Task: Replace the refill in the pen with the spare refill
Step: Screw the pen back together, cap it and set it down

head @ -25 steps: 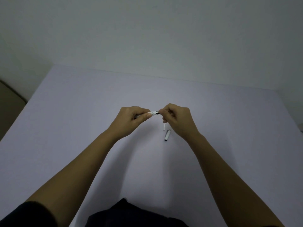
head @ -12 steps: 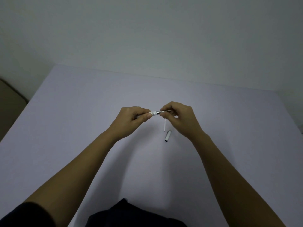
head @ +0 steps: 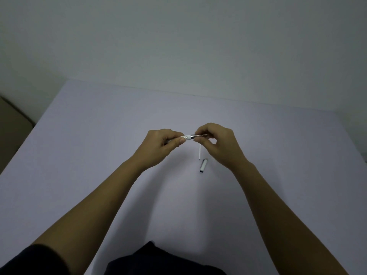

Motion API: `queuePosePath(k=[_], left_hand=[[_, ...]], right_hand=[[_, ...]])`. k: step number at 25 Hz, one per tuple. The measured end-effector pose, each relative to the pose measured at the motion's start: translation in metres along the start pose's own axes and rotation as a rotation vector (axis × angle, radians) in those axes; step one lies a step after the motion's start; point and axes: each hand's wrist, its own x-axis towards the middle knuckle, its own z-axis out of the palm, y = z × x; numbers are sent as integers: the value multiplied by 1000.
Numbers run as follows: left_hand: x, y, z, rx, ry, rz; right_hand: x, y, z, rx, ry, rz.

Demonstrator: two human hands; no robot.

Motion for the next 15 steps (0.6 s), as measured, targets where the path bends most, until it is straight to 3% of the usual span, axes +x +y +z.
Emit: queuePosePath(k=[15], left_hand=[[2, 3, -1, 26, -3, 15]], right_hand=[[1, -1, 0, -43, -3, 46]])
